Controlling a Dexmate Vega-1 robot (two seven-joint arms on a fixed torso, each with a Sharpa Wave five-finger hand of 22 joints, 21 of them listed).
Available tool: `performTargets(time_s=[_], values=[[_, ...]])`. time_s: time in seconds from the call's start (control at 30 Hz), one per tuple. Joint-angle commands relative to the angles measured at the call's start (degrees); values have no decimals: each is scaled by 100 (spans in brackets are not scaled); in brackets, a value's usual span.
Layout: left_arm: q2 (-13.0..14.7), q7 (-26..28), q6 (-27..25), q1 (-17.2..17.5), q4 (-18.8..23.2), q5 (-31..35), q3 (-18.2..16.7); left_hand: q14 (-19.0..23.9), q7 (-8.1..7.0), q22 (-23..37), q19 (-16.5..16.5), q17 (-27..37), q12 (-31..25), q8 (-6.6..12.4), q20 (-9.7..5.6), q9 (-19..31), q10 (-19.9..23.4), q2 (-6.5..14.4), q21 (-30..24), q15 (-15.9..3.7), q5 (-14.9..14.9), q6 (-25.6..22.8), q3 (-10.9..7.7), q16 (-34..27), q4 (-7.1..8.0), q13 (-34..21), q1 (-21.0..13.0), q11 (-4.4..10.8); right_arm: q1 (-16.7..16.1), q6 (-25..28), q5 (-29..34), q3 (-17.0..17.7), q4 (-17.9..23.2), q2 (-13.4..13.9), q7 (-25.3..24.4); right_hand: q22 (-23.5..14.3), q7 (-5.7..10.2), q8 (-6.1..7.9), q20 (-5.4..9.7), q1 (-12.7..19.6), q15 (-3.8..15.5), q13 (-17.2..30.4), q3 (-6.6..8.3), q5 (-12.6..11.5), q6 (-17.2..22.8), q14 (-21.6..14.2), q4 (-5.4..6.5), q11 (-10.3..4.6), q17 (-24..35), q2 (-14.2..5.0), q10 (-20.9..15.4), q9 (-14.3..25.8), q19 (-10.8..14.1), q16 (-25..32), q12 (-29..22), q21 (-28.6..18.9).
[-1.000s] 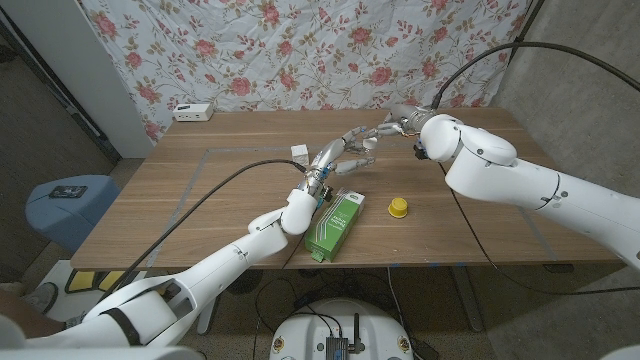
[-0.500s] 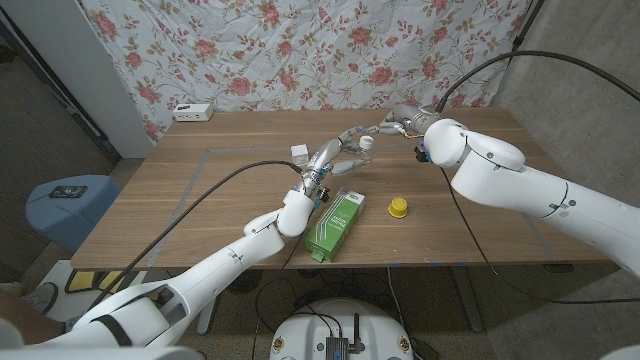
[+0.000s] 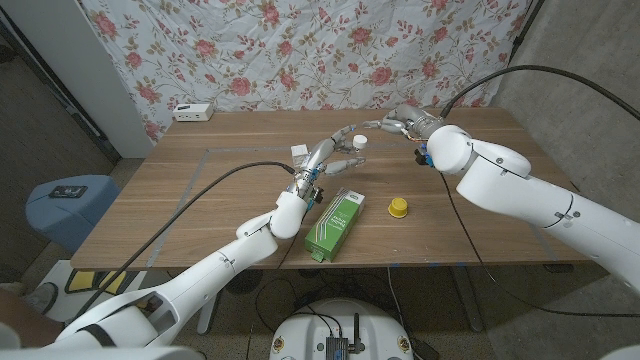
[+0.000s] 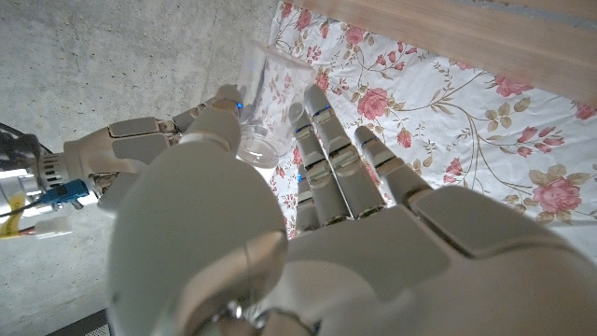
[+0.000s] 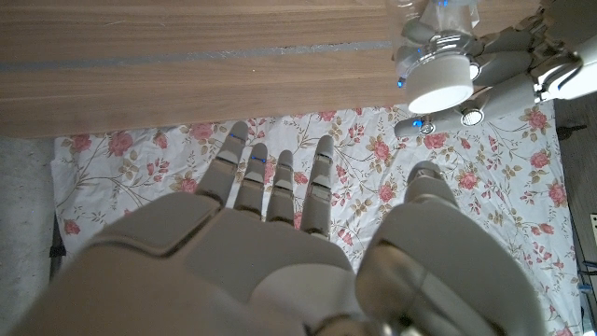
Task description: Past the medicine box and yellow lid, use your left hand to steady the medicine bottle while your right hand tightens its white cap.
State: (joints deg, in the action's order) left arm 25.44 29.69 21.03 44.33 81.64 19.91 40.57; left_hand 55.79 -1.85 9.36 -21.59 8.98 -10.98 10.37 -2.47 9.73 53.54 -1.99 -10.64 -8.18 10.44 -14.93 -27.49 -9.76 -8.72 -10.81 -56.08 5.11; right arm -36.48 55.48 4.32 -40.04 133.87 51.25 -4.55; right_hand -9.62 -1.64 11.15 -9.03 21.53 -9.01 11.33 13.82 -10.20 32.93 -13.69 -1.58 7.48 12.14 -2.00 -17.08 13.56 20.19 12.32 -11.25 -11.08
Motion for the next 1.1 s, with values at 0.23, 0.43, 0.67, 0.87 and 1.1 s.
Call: performTargets(time_s=[0.23,0.43,0.67,0.87,1.1], values=[[295,37,-62,402,520,-53,-334,-33,-16,10,-65,22,-23,20,-372,31,438,57,-24,-391,20,-4,-12,-9,1,-21,-58,425,-975,-998,-491,778,-351,-326,-1051,-17,77,12,68,-140,217,22,21,-24,-35,-70,90,-59,18,-97,-130,-16,114,26,-62,-34],[392,162,-172,612,770,-6,-487,-40,-14,11,-63,23,-28,21,-402,31,446,61,-17,-390,18,-4,-9,-10,4,-22,-59,432,-1346,-1852,-735,1112,-671,-431,-1316,-18,348,-14,297,-241,255,-10,53,-31,-233,-16,-5,-59,-54,-172,-163,-138,194,-63,-31,-14],[458,250,-184,784,928,-42,-632,-56,-12,11,-57,23,-23,25,-411,31,430,61,-9,-398,17,-11,-7,-8,4,-23,-64,429,-1518,-2394,-881,1254,-961,-538,-1427,-27,315,-36,539,-353,406,-17,79,-21,-393,73,-88,-54,-42,-246,-165,-210,149,-80,-18,12],[447,339,-26,834,852,-86,-700,-65,-9,11,-52,23,-21,21,-406,31,422,65,-4,-383,15,1,-2,-8,16,-23,-48,431,-1539,-2675,-1104,1336,-1168,-618,-1322,-23,1179,-33,624,-506,377,-24,60,-28,-561,255,-96,-70,-42,-271,-32,-223,-26,-110,12,37],[439,418,110,879,774,-114,-776,-100,-10,11,-47,17,-13,19,-414,31,392,76,1,-385,16,9,-7,5,35,-23,-20,432,-1559,-2919,-1220,1355,-1377,-781,-1410,-14,809,-49,715,-676,427,-46,76,-36,-1014,460,-181,-91,-62,-292,152,-266,-160,-109,23,23]])
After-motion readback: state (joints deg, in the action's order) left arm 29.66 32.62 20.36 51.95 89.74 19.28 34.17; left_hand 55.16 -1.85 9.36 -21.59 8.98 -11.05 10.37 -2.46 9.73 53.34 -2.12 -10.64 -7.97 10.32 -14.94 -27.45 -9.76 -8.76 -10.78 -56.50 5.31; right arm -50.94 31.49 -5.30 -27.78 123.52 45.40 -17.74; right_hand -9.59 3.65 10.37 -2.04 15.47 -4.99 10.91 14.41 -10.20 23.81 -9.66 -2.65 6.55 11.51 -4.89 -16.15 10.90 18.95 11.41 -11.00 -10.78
